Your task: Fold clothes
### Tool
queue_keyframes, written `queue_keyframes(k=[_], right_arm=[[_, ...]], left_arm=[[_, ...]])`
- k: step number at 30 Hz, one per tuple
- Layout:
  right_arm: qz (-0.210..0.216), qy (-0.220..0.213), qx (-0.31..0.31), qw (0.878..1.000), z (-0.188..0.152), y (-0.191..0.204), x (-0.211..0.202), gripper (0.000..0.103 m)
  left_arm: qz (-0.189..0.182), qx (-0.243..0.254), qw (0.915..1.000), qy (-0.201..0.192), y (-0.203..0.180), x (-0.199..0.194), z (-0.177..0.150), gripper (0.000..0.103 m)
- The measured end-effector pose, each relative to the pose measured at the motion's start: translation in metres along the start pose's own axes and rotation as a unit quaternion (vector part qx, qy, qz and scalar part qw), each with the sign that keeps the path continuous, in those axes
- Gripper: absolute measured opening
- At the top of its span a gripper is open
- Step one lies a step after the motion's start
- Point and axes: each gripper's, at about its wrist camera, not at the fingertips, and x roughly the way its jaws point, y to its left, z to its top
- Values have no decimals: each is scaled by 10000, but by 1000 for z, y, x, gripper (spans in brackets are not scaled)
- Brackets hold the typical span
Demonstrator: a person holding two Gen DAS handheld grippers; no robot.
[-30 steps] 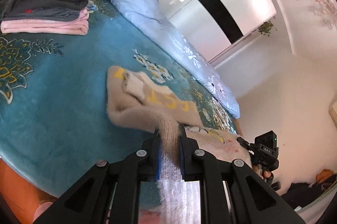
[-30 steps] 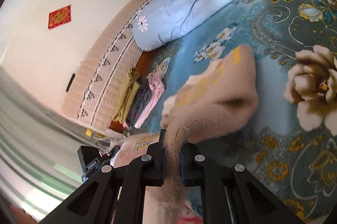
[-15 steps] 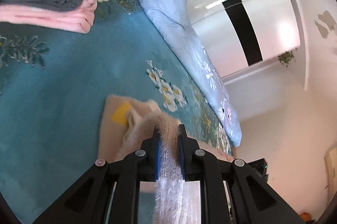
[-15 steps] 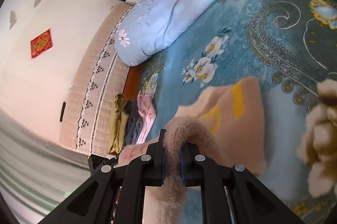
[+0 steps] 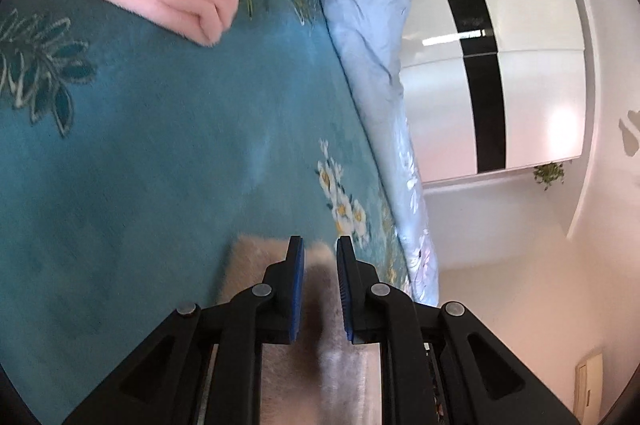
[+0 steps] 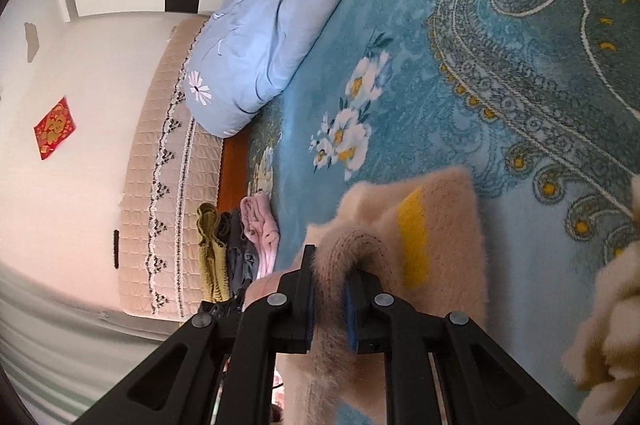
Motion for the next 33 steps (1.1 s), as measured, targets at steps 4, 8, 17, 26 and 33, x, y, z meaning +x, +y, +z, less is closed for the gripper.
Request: queue_keyframes(k=[4,8,17,26,33], right_arm=[[233,40,189,9995,5,-3,-2,19],[468,51,413,9980,7,-7,-7,30],[418,-597,567,9957,12,-22,-49,42],[-889,-492,-861,9911,-12,-1,-21,42],[-1094,-519,-1569,9802,-34,13,-1,42]], left_arm=[[-44,-60,10000,-42,7,-9,-1,15],[-179,-162,9997,-59,16,-16,-7,15],[84,492,9987,-60,14,-18,-32,20],[587,1468,9873,143,-10,2,-60,24],[875,2023,9754,30,-23,-3,-75,27]])
